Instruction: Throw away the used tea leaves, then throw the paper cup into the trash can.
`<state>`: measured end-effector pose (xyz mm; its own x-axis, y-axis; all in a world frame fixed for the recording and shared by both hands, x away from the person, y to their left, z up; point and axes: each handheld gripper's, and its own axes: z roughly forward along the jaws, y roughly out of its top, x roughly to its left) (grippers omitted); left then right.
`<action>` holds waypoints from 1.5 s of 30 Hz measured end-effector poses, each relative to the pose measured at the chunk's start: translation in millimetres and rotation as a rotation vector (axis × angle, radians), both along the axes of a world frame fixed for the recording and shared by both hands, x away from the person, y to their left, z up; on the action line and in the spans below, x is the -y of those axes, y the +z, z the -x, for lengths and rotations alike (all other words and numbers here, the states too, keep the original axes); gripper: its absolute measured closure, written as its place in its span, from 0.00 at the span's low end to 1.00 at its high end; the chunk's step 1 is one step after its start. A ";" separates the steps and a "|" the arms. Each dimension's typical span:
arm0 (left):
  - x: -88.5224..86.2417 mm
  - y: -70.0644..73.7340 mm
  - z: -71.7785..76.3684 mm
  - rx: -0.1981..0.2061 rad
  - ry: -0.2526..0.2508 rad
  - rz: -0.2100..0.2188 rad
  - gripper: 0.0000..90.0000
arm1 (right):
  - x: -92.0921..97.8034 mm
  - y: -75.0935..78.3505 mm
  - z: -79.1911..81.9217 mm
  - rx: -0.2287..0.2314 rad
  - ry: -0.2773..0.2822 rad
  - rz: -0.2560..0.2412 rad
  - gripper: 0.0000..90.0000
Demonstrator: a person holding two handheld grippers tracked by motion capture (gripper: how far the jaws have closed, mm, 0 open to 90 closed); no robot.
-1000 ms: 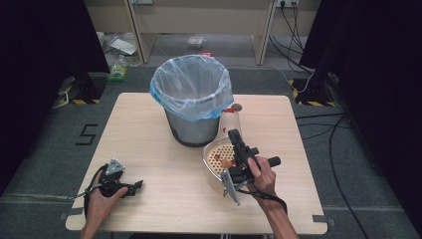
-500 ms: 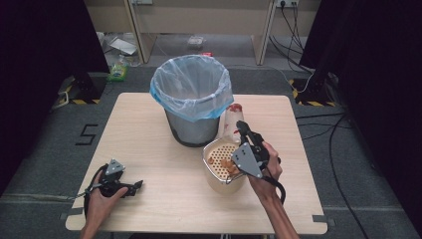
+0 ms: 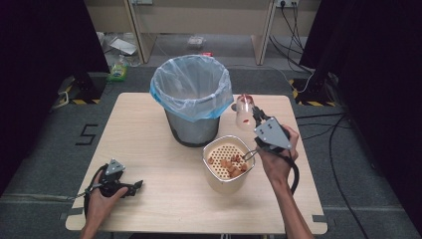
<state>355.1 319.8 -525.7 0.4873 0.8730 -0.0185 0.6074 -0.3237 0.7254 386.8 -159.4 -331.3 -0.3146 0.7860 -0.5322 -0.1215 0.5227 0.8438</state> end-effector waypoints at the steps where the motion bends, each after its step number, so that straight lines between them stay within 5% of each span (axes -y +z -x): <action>1: 0.0 0.0 0.0 0.000 0.000 0.000 0.00 | 2.7 2.2 -2.9 -0.007 -0.003 -0.009 0.97; 7: -0.1 0.0 -0.2 -0.003 0.000 0.003 0.00 | 16.0 15.5 -23.0 -0.073 -0.011 -0.096 0.97; 15: -0.2 -0.1 -0.3 -0.003 0.000 0.004 0.00 | 18.9 43.0 -46.1 -0.107 -0.024 -0.123 0.97; 25: -0.1 -0.1 -0.2 -0.002 0.001 0.003 0.00 | 7.8 80.9 -65.7 -0.092 -0.021 -0.135 0.97; 33: -0.1 -0.1 -0.2 -0.002 0.001 0.004 0.00 | -25.1 100.3 -82.3 -0.119 0.065 -0.119 0.97; 45: -0.1 -0.2 -0.2 -0.002 0.000 0.004 0.00 | -85.1 101.1 -115.3 -0.201 0.160 -0.063 0.97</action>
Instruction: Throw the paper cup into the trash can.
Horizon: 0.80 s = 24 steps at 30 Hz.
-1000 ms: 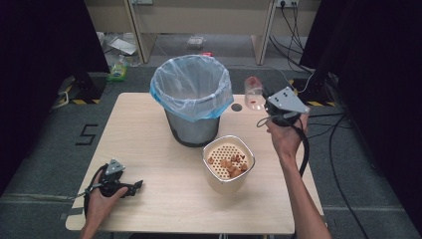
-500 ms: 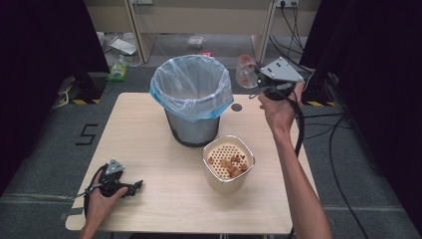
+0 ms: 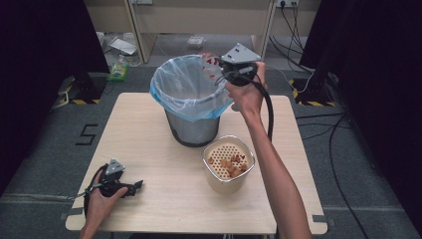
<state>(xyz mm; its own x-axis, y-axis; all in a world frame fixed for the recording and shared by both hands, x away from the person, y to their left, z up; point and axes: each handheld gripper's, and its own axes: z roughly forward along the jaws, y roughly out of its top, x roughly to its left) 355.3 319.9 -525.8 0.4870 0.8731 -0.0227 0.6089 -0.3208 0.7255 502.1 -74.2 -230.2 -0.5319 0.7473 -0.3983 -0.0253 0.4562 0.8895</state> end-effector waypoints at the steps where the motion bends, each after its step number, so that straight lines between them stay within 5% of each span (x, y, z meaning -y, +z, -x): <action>1: 0.0 0.0 0.0 0.000 0.000 0.000 0.00 | -3.6 -0.3 -3.2 -0.001 0.003 0.013 0.96; 6: 0.0 0.0 -0.2 0.000 -0.002 0.000 0.00 | -19.1 -6.6 -17.8 -0.029 0.013 0.035 0.90; 13: 0.1 0.0 -0.1 0.001 -0.002 0.000 0.00 | -25.0 -5.9 -25.9 -0.052 -0.003 -0.008 0.70; 24: 0.1 0.0 -0.1 0.001 -0.002 0.000 0.00 | 21.8 -4.0 -5.6 -0.089 -0.063 -0.047 0.57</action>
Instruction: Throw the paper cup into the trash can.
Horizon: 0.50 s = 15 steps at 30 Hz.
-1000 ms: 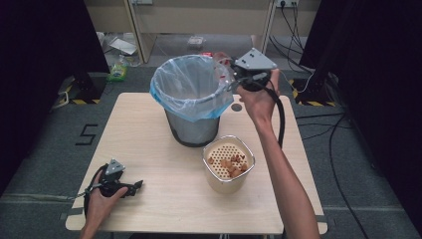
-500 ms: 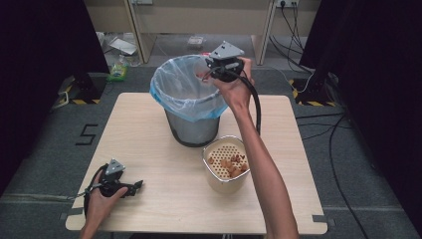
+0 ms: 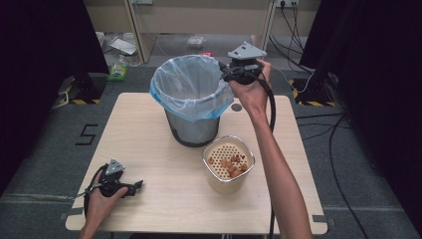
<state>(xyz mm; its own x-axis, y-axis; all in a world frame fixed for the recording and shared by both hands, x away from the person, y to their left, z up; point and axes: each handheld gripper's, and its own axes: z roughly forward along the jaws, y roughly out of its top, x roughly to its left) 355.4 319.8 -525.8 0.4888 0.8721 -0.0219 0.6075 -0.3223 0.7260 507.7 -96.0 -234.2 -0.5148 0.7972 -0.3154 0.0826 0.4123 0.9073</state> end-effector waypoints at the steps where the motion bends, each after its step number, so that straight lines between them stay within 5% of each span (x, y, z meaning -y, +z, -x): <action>1: 0.0 0.0 0.0 0.000 0.000 0.000 0.00 | 4.6 -0.8 1.6 -0.003 -0.003 -0.003 0.56; 15: 0.0 0.1 0.1 0.001 -0.001 -0.003 0.00 | 82.9 -34.4 34.4 -0.093 -0.088 -0.023 0.48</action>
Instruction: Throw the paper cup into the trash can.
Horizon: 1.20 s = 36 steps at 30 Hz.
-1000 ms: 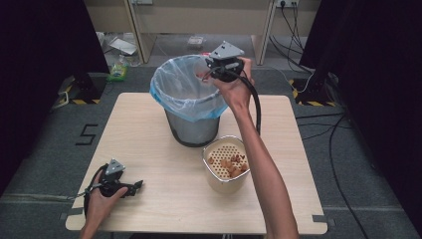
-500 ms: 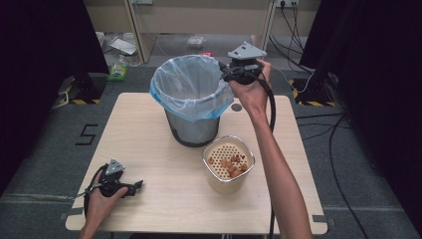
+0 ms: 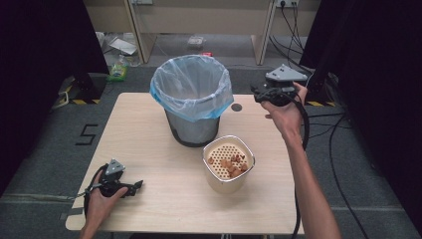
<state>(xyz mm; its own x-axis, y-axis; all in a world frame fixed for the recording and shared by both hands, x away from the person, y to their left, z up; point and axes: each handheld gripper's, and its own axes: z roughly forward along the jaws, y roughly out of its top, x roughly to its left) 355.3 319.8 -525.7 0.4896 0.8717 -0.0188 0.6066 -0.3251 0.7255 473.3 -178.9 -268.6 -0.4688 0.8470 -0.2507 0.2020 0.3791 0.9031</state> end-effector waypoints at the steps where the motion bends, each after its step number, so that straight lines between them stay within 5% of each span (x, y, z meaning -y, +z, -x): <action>1: 0.0 0.0 0.0 0.000 0.000 0.000 0.00 | 4.2 -3.1 1.8 -0.002 -0.006 0.008 0.48; 10: 0.0 0.1 0.0 -0.001 0.000 0.000 0.00 | 34.3 -34.4 24.2 -0.040 -0.030 -0.022 0.46; 19: 0.0 0.0 0.0 -0.001 0.000 0.000 0.00 | 54.5 -84.9 42.9 -0.077 -0.067 -0.031 0.46; 36: 0.0 0.0 0.1 0.000 0.000 0.001 0.00 | 71.0 -163.5 70.3 -0.166 -0.111 -0.033 0.44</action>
<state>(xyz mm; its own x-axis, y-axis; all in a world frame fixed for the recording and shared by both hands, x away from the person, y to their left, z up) 355.2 319.8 -525.7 0.4892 0.8720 -0.0195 0.6069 -0.3243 0.7256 403.0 -249.9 -432.1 -0.4046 0.9023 -0.1491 0.3885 0.3171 0.8651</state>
